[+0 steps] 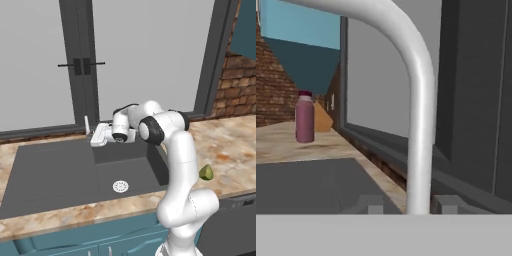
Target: Turn on the sink faucet. Then move the lemon wedge from the counter to the sink. Turn off the sink. Move the vegetable from the sink to the pot next to the stove. Finally move the pot to the rear left burner.
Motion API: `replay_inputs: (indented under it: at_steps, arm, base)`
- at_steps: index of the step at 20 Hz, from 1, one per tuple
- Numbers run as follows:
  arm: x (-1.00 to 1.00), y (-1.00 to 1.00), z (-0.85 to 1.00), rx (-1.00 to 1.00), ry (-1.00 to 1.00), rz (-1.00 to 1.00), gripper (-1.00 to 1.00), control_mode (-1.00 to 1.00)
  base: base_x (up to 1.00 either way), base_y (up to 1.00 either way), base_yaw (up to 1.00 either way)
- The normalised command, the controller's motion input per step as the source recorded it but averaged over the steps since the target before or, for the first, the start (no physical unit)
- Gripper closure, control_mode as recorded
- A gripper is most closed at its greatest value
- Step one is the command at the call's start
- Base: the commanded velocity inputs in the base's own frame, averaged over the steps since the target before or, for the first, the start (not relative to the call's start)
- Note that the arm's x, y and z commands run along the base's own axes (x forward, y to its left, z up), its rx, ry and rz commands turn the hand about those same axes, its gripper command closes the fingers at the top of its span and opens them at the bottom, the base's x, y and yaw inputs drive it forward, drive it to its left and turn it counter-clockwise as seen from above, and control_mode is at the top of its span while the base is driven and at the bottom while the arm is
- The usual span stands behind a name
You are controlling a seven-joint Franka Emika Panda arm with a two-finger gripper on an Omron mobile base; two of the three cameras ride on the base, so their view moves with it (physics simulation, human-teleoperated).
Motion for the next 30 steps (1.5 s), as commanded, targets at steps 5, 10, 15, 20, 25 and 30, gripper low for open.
replay_inputs:
  at_steps: [5, 10, 15, 20, 25, 30]
  arm:
    - [0.13, -0.43, -0.16, 0.05, 0.11, -0.06, 1.0, -1.0]
    - [0.05, -0.35, -0.45, 0.01, 0.14, -0.06, 1.0, -1.0]
    - [0.0, -0.47, -0.33, 0.0, 0.01, -0.12, 1.0, -1.0]
    - [-0.09, -0.67, -0.29, 0.0, -0.02, -0.12, 1.0, -1.0]
    - [-0.01, -0.55, -0.34, 0.0, 0.0, -0.12, 1.0, -1.0]
    - [0.0, -0.62, -0.22, 0.0, 0.0, -0.14, 1.0, -1.0]
  base:
    - [0.0, 0.0, 0.0]
    - [0.0, 0.0, 0.0]
    - [0.0, 0.0, 0.0]
    - [0.0, 0.0, 0.0]
    - [0.0, 0.0, 0.0]
    - [0.0, 0.0, 0.0]
